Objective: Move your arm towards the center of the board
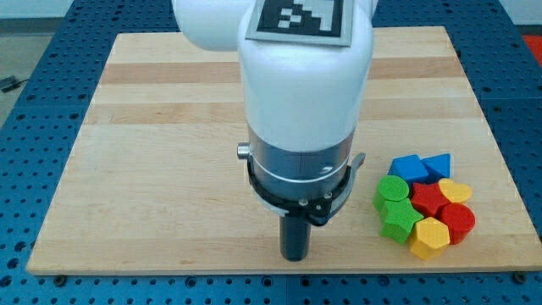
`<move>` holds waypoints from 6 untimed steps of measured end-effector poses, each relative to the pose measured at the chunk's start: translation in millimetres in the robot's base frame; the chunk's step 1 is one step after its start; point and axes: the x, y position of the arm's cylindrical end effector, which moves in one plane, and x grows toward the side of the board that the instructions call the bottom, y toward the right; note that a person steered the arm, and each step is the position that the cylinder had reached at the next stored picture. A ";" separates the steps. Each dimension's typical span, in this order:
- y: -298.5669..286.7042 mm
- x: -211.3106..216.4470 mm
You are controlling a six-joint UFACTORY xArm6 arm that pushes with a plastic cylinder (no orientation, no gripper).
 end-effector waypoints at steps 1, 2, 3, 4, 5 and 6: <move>0.3 -0.2; 0.2 -5.9; 0.0 -34.4; 0.0 -76.4; 1.1 -118.0; 54.5 -165.8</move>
